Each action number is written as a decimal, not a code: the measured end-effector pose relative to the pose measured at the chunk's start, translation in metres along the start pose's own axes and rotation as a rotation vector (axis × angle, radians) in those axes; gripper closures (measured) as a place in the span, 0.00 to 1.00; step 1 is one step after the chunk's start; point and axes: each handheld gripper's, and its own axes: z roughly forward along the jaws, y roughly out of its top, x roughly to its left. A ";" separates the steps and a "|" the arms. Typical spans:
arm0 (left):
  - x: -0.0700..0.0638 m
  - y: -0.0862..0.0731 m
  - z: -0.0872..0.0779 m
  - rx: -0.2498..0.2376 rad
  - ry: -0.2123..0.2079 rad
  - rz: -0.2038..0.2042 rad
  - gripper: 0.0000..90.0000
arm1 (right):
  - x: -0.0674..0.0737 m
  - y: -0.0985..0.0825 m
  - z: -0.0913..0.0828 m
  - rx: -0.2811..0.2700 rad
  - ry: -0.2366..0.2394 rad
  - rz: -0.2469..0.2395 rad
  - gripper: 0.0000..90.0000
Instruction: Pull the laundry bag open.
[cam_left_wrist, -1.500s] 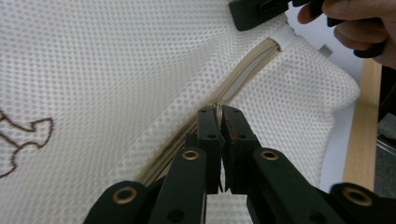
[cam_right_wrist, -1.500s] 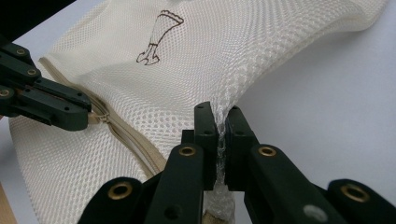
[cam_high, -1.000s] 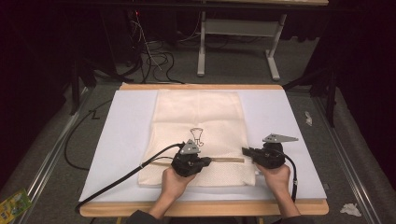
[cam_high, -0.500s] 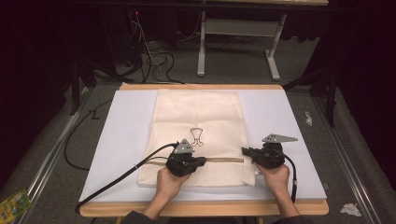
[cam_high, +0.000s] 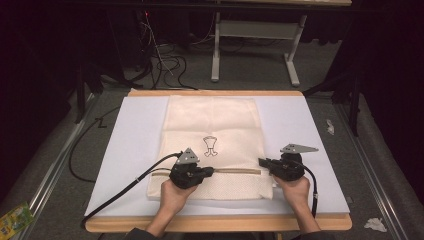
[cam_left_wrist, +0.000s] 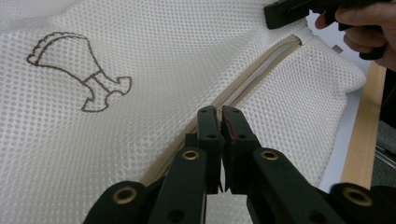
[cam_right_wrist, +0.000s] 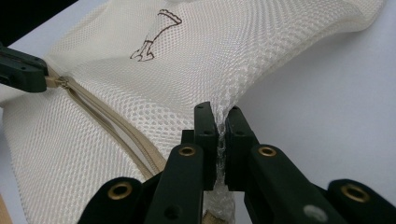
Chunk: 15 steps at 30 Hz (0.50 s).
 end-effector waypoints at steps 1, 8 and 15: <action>0.000 -0.001 -0.002 -0.002 0.003 0.003 0.97 | 0.000 0.000 0.000 0.000 0.001 -0.003 0.97; 0.002 -0.003 -0.008 -0.010 0.003 -0.004 0.96 | 0.001 0.001 0.001 0.003 0.008 0.000 0.97; 0.003 -0.006 -0.011 0.003 0.014 0.009 0.97 | 0.002 0.001 0.002 0.004 0.006 -0.012 0.97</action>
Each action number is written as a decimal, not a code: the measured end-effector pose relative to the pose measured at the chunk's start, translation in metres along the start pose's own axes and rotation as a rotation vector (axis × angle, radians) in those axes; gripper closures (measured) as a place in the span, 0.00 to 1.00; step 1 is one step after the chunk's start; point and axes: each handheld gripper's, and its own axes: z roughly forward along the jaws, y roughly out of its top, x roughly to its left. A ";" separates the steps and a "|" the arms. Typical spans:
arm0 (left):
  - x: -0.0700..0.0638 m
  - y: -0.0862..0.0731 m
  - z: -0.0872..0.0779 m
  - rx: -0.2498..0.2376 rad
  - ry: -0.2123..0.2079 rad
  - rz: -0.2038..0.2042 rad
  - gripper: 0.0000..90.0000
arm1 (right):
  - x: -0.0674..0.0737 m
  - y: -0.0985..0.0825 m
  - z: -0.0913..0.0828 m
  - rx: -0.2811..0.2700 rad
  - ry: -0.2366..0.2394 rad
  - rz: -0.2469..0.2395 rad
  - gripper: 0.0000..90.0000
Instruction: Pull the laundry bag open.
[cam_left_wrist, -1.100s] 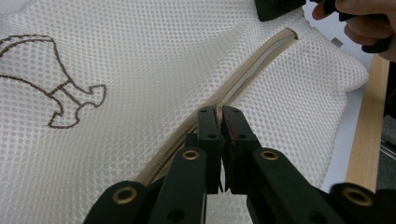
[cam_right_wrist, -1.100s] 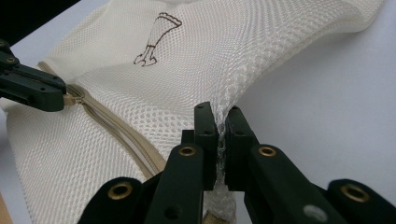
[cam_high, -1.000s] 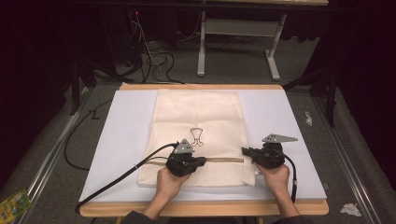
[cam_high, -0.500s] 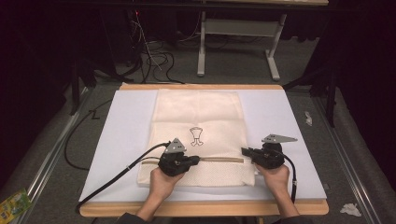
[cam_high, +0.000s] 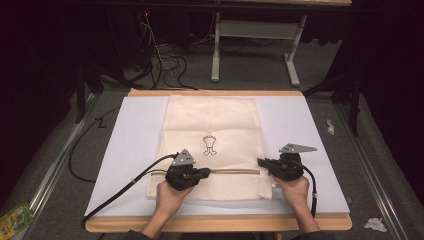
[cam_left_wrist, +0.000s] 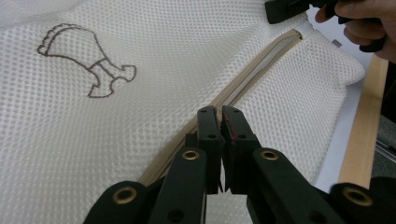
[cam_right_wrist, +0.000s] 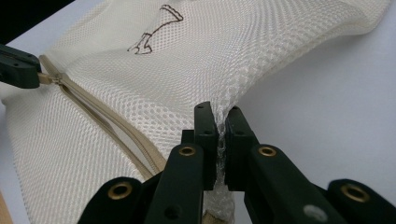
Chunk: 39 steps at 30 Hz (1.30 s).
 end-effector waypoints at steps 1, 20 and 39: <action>0.000 0.000 0.000 0.000 0.000 0.000 0.97 | -0.001 0.000 0.000 0.006 0.000 0.006 0.97; 0.010 -0.010 -0.022 -0.038 0.026 -0.039 0.97 | -0.002 0.000 -0.001 -0.002 -0.003 0.014 0.97; 0.019 -0.017 -0.039 -0.065 0.057 -0.070 0.96 | -0.004 0.000 -0.002 -0.015 0.023 0.022 0.97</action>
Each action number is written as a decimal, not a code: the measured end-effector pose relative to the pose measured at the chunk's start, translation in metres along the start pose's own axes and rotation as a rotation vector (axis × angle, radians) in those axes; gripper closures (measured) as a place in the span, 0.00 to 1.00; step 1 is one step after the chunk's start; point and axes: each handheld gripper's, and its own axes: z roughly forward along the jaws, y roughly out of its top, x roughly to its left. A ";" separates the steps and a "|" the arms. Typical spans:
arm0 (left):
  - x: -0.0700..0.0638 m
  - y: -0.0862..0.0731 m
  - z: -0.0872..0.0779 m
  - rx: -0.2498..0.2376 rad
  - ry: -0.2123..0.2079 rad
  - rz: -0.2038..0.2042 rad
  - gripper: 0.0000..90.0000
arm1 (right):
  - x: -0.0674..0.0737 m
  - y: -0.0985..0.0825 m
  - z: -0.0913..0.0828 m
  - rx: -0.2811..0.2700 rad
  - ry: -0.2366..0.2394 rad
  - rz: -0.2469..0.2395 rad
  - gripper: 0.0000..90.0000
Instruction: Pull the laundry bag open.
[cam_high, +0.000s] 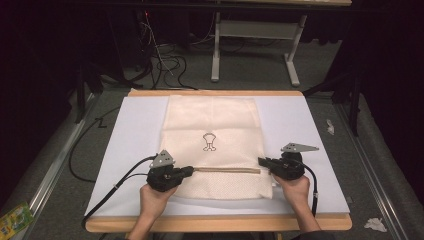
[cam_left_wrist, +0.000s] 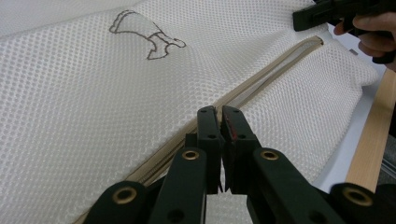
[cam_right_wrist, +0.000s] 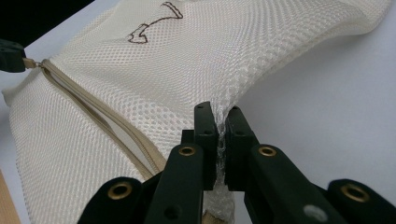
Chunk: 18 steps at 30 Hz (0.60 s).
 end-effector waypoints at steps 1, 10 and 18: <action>0.001 0.000 0.000 -0.001 -0.003 -0.002 0.96 | 0.000 0.000 -0.001 0.000 0.000 0.002 0.97; 0.004 -0.002 -0.006 0.000 0.020 -0.009 0.97 | 0.000 0.000 -0.001 0.003 -0.010 -0.005 0.97; 0.007 -0.002 -0.009 -0.012 0.023 -0.015 0.96 | 0.000 0.000 0.000 -0.003 -0.008 -0.004 0.97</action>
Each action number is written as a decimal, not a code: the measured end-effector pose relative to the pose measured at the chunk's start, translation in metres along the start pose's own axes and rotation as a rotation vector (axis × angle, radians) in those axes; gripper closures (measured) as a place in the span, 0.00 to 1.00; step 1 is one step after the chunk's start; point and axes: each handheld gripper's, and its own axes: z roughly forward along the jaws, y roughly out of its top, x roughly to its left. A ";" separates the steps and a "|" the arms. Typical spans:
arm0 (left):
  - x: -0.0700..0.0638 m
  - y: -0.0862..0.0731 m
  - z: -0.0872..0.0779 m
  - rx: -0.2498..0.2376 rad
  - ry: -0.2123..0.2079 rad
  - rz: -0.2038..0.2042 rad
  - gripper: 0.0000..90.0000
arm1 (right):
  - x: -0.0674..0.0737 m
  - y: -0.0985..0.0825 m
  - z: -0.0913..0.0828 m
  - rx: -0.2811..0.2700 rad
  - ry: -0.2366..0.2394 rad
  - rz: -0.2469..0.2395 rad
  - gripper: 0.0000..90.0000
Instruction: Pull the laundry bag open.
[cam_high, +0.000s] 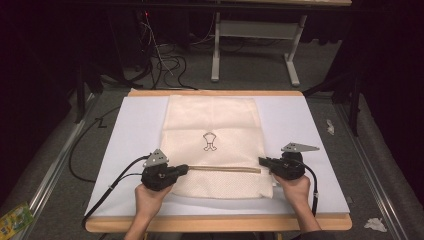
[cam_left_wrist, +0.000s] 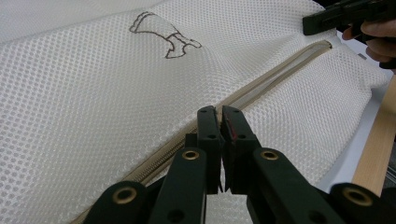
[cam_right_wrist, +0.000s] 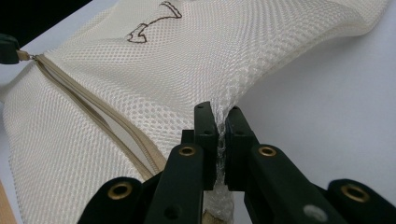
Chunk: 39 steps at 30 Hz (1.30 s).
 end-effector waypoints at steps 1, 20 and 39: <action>0.000 0.000 0.000 0.000 0.000 0.000 0.96 | 0.000 0.000 0.000 -0.001 0.001 0.001 0.97; 0.009 -0.003 -0.011 -0.027 0.032 -0.026 0.97 | -0.002 0.001 -0.002 -0.004 -0.014 0.007 0.97; 0.015 -0.006 -0.023 -0.045 0.056 -0.043 0.97 | -0.004 0.003 -0.003 -0.005 -0.026 0.006 0.97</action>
